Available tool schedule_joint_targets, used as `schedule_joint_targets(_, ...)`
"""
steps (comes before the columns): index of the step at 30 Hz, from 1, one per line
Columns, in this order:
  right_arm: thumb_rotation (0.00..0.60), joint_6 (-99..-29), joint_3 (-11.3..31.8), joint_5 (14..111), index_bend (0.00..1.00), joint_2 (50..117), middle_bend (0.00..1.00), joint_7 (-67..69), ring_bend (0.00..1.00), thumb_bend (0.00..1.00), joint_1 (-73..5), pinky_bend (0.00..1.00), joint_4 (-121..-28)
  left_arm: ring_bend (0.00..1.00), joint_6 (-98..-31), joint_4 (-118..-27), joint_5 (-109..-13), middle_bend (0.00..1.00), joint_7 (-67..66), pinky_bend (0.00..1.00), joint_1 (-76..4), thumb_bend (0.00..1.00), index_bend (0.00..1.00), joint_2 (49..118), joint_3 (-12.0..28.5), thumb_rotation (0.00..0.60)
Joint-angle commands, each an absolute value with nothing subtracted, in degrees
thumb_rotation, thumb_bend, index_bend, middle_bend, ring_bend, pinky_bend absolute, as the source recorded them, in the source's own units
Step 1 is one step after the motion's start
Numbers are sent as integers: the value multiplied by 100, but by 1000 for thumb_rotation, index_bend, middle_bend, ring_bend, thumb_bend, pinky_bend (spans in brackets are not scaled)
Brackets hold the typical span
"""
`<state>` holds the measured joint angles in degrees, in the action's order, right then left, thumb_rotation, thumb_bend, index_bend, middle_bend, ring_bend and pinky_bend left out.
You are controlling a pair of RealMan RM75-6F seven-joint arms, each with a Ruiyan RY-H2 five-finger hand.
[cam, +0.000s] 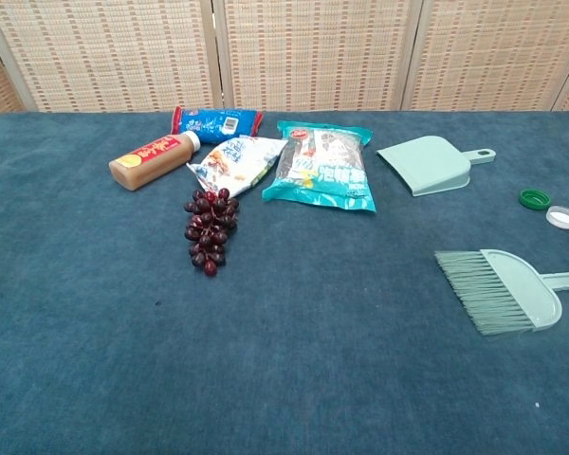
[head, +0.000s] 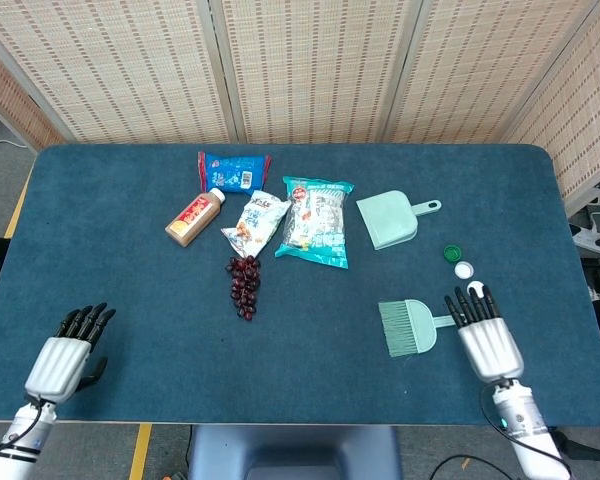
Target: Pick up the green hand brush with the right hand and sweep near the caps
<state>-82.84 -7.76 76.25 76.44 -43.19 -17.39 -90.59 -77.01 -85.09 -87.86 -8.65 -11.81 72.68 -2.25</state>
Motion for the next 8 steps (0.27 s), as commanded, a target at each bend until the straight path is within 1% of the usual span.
schedule_joint_targets(1, 600, -9450, -990, 8529, 0, 7125, 0, -2200, 0, 247, -827, 0, -8716, 0, -7841, -8498, -8930, 0, -775, 93, -1122, 434, 0, 7239, -259, 600)
schedule_joint_targets(3, 600, -9330, -1009, 8548, 0, 7015, 0, -2020, 0, 247, -789, 0, -8579, 0, -7887, -8501, -8979, 0, -742, 93, -1116, 437, 0, 7232, -258, 600)
schedule_joint_targets(8, 600, -9300, -789, 8467, 0, 6928, 0, -1808, 0, 247, -687, 0, -8571, 0, -8003, -8516, -9032, 0, -715, 91, -1087, 436, 0, 7206, -228, 600)
